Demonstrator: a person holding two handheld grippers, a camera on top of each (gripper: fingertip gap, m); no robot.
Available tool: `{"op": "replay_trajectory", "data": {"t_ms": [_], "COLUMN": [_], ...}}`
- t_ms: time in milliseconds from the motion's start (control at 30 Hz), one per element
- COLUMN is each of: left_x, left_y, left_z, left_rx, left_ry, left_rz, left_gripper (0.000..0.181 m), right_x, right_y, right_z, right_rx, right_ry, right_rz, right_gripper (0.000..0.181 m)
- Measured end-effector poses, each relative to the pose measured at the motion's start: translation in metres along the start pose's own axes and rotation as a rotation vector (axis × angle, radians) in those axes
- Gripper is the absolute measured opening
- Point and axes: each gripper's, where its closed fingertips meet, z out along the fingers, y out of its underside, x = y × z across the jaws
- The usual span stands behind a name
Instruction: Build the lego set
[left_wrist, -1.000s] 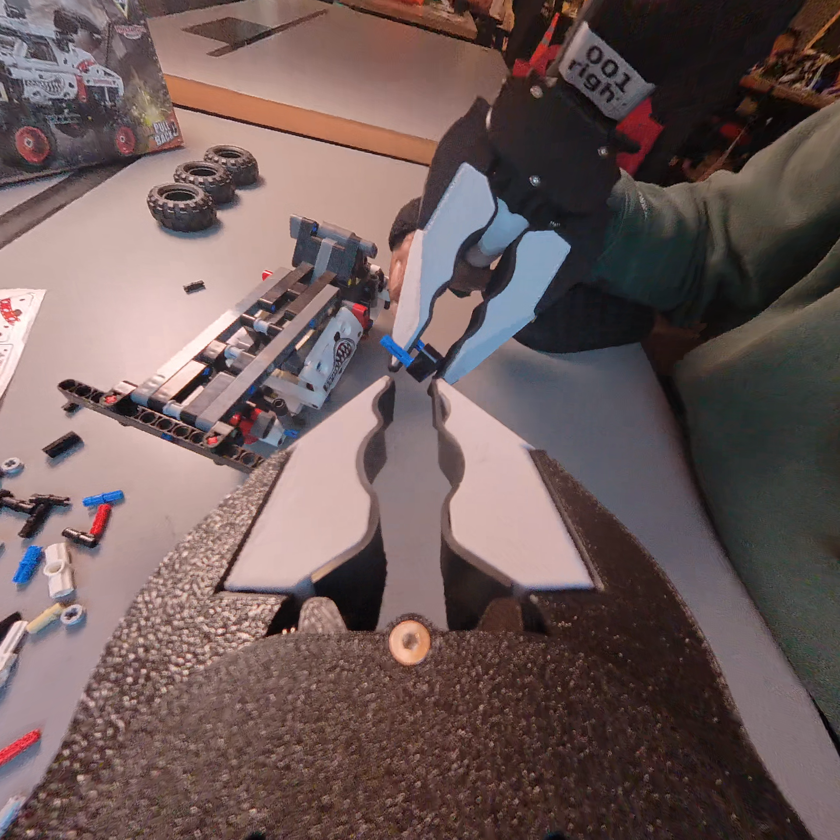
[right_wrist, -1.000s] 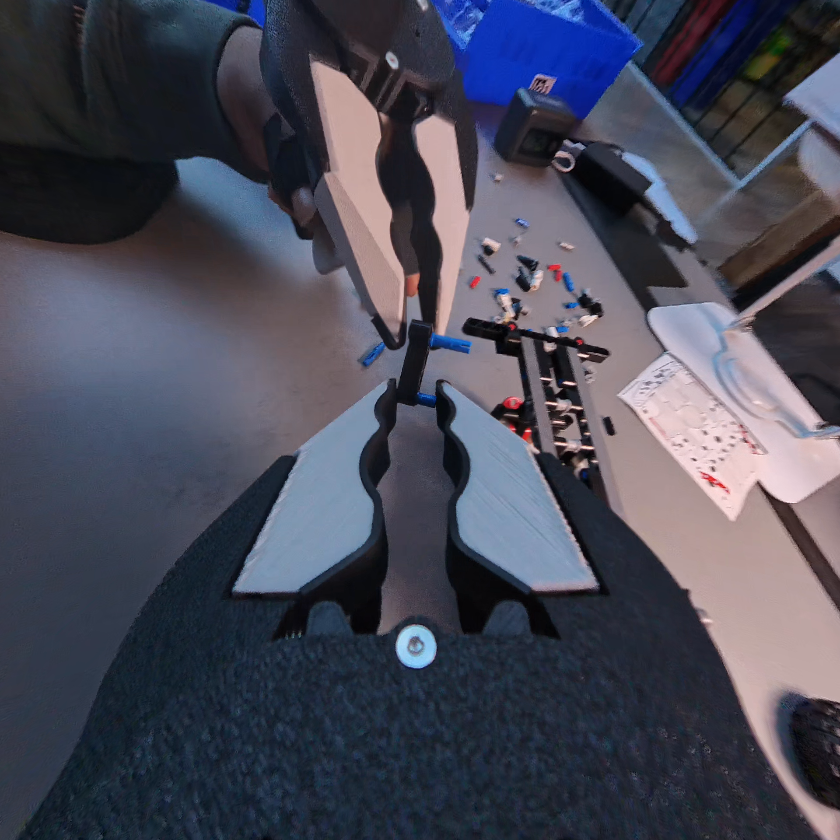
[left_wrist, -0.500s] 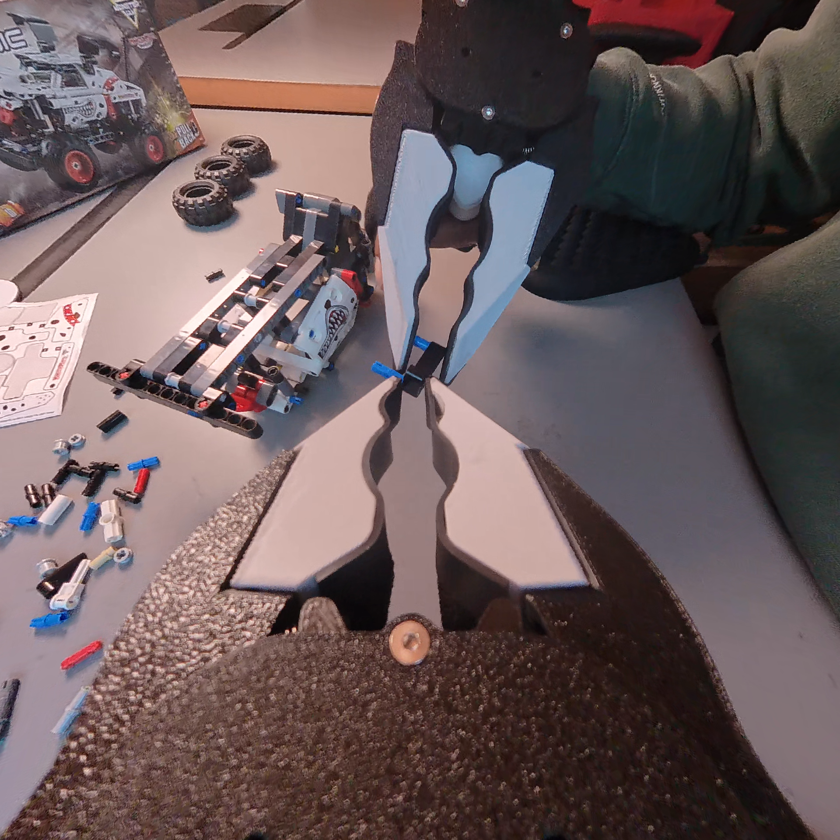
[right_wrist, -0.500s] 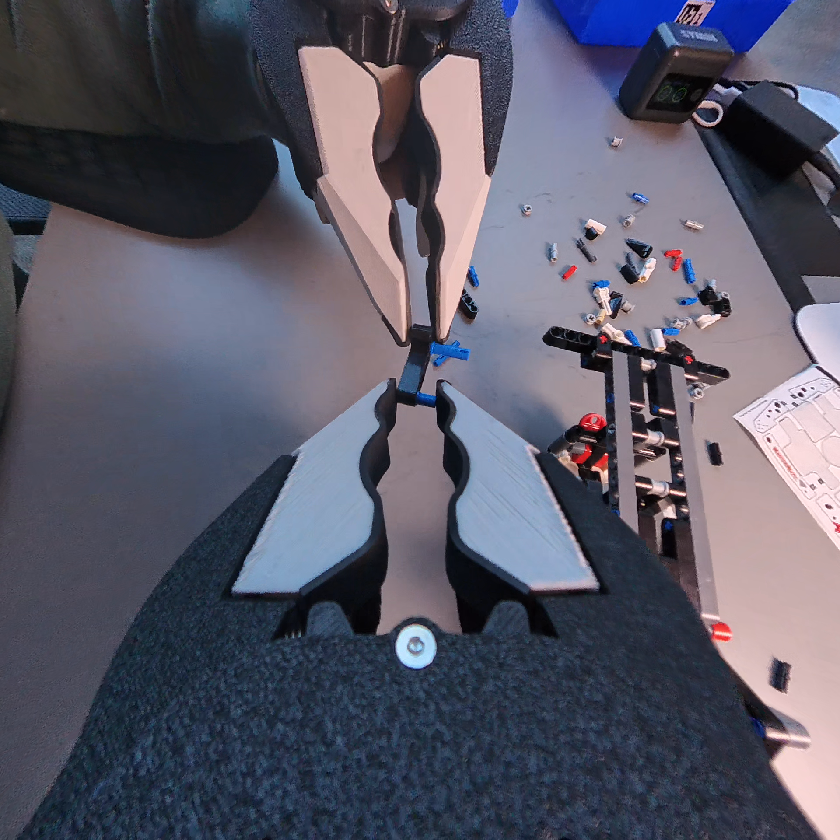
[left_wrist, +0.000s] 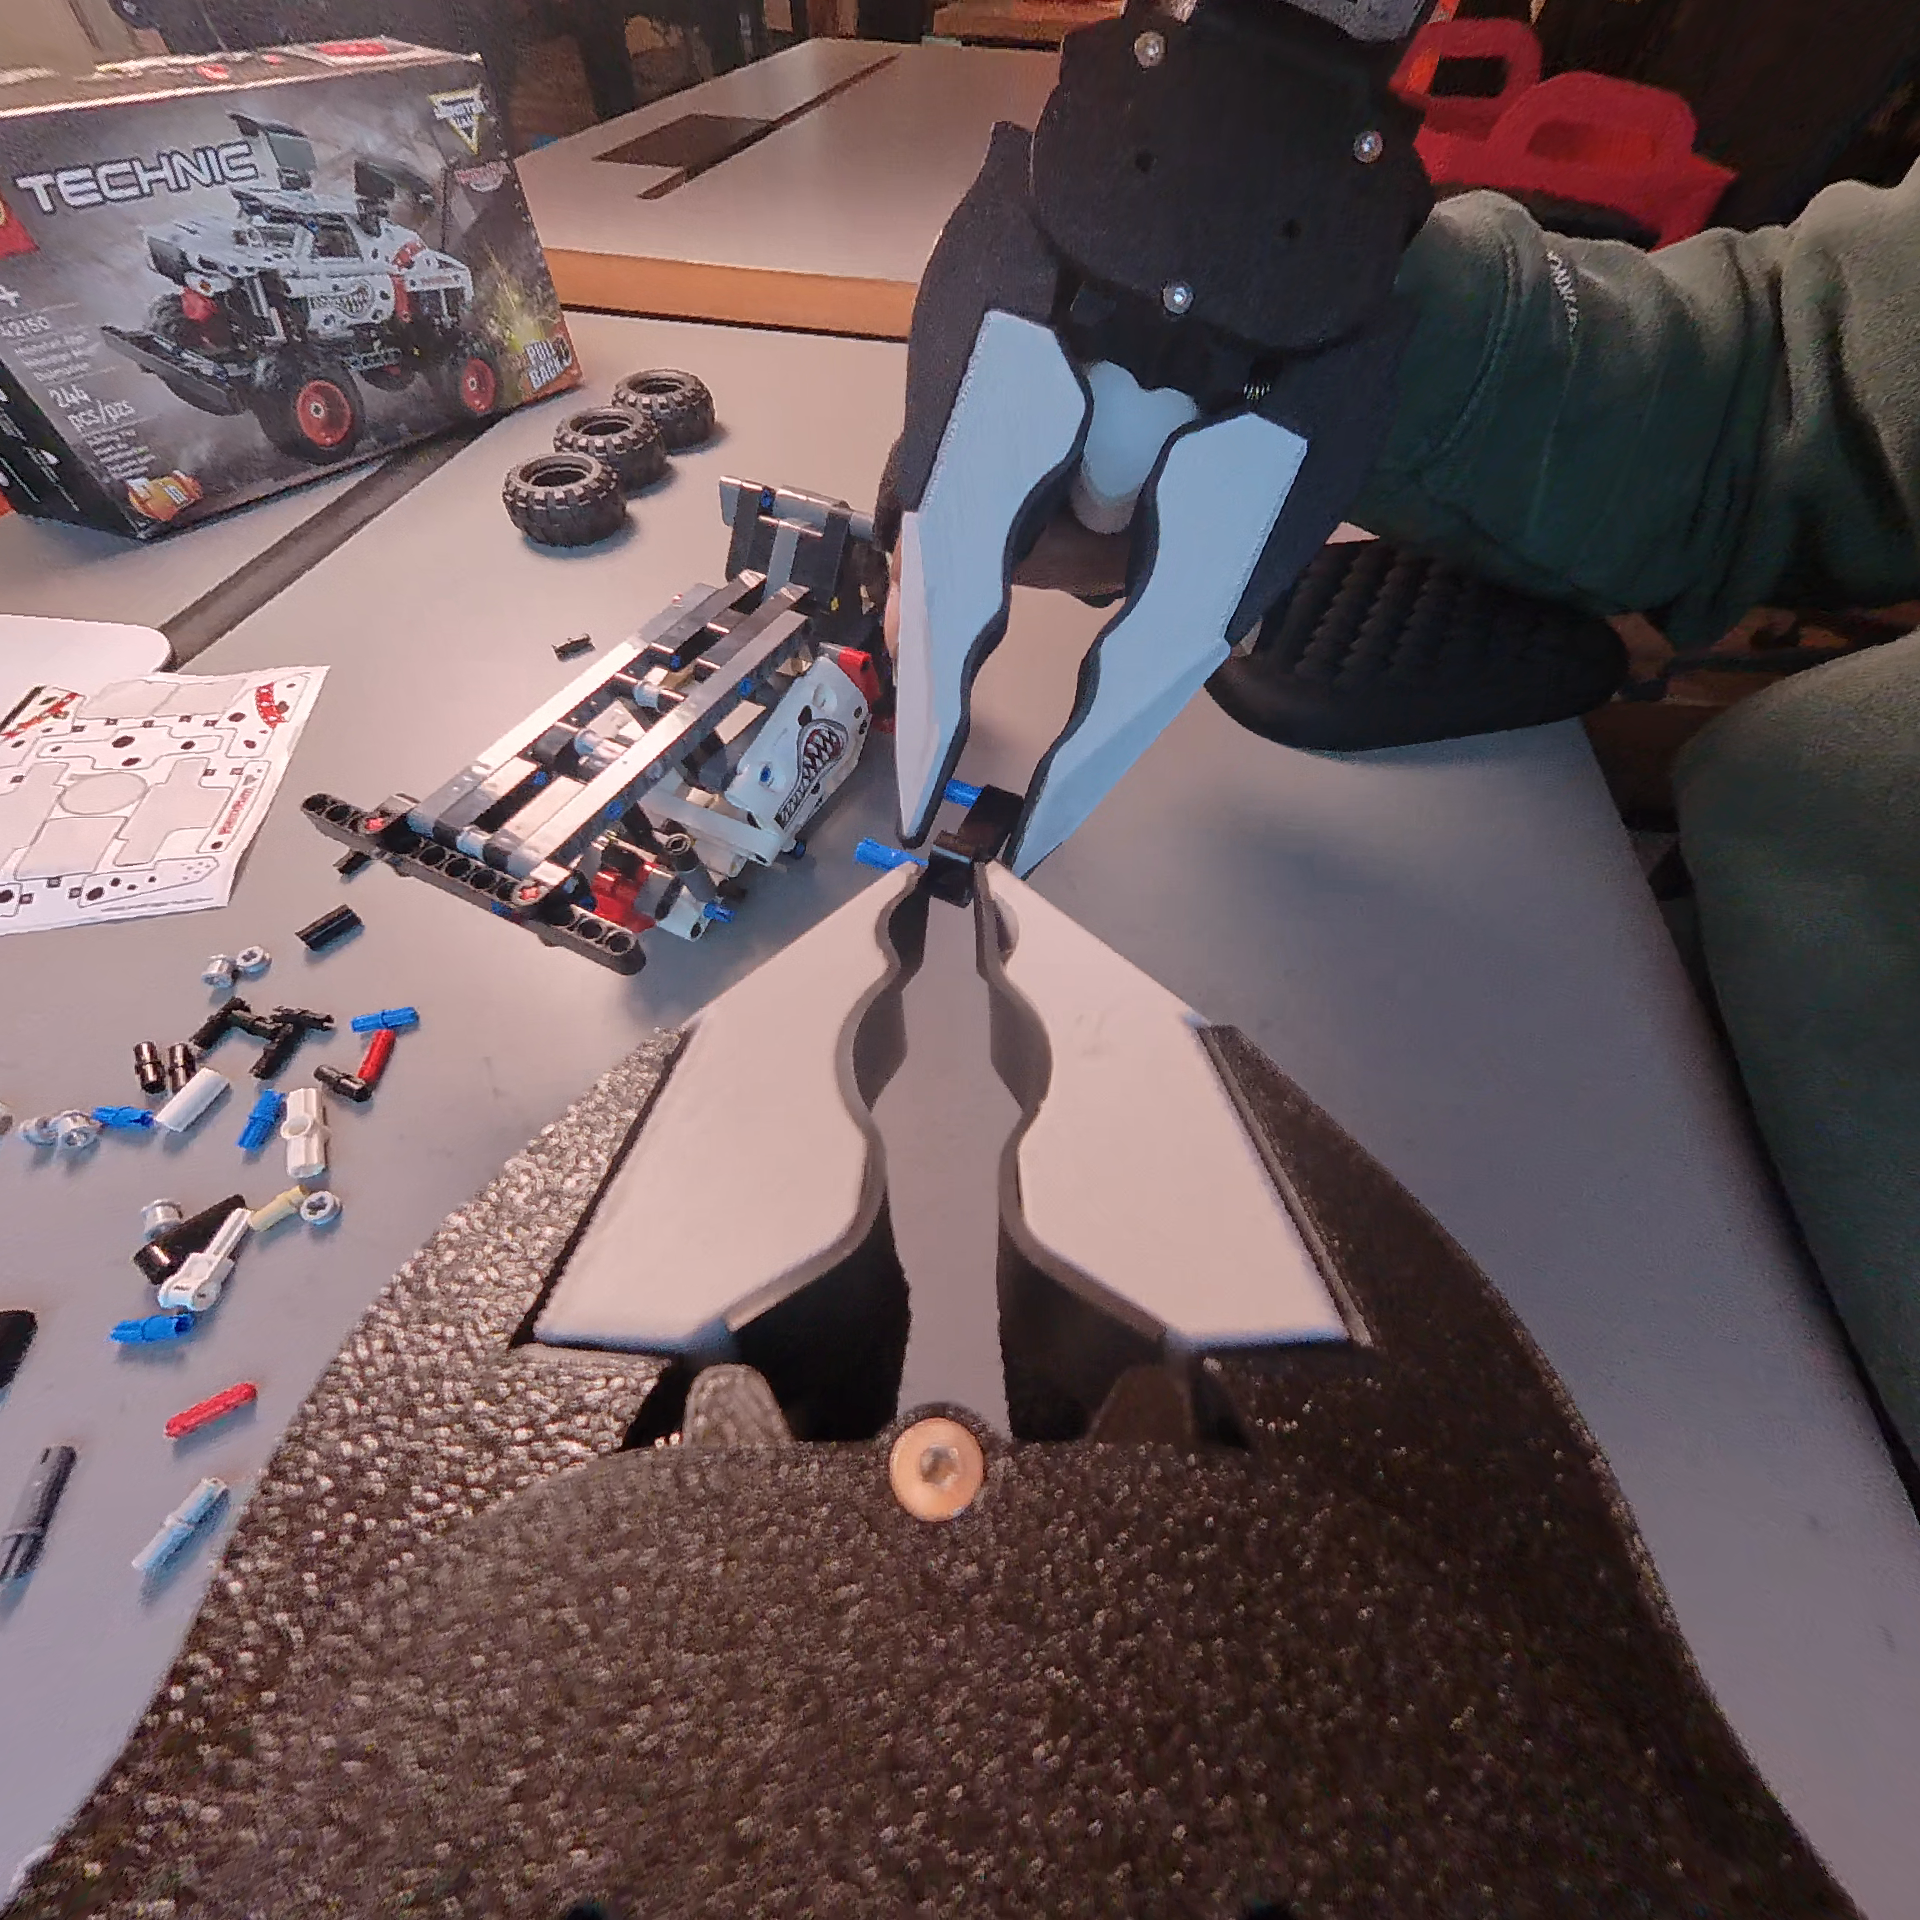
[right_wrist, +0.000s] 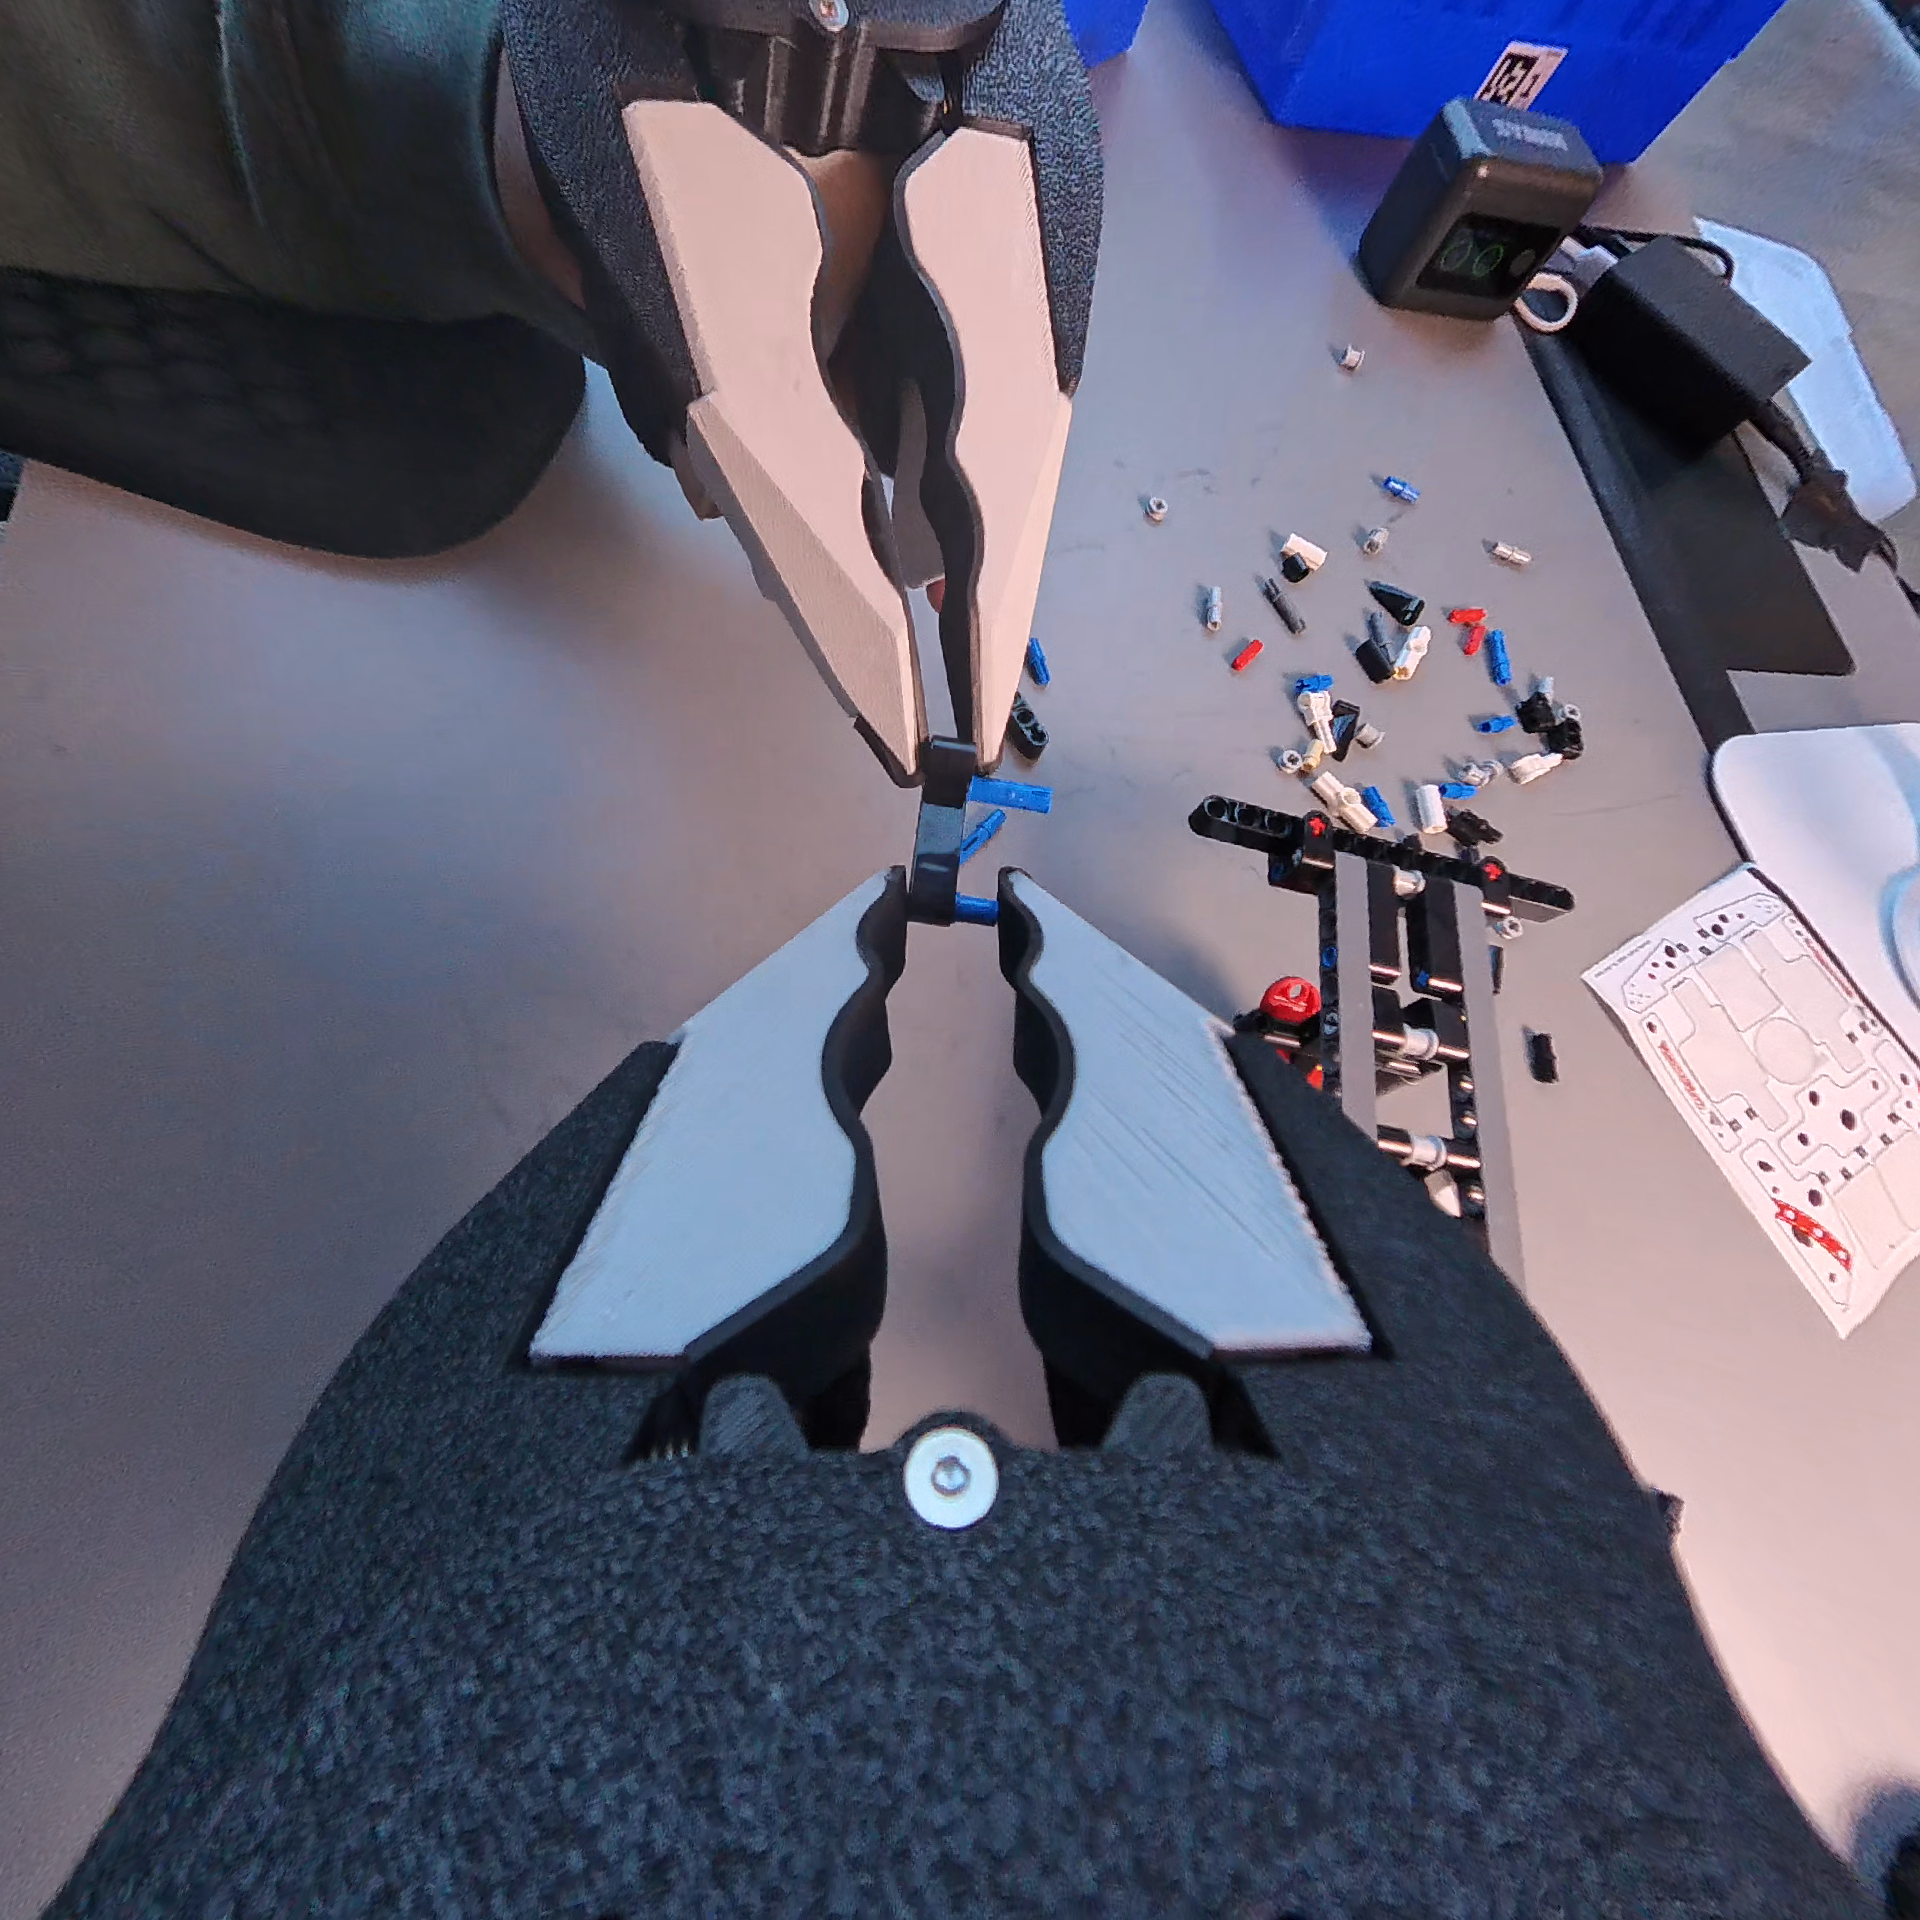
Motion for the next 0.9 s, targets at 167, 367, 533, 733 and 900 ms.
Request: {"op": "replay_trajectory", "data": {"t_ms": [167,367,533,733,900], "left_x": [0.0,-0.012,-0.026,-0.028,-0.028], "left_y": [-0.003,-0.007,-0.007,-0.004,-0.004], "left_z": [-0.003,-0.013,-0.022,-0.022,-0.022], "left_rx": [0.027,0.064,0.087,0.079,0.083], "left_ry": [-0.002,-0.046,-0.091,-0.101,-0.095], "left_rz": [-0.018,-0.048,-0.076,-0.078,-0.08], "left_gripper": [0.008,0.008,0.007,0.007,0.007], "right_x": [0.002,0.024,0.084,0.098,0.097], "right_y": [-0.006,-0.006,0.033,0.076,0.073], "right_z": [-0.003,-0.019,-0.033,-0.012,-0.011], "right_rx": [0.029,-0.006,-0.33,-0.571,-0.594], "right_ry": [0.02,0.096,0.187,0.001,-0.043], "right_rz": [-0.011,-0.042,-0.062,0.026,0.064], "right_gripper": [0.016,0.041,0.061,0.061,0.044]}}
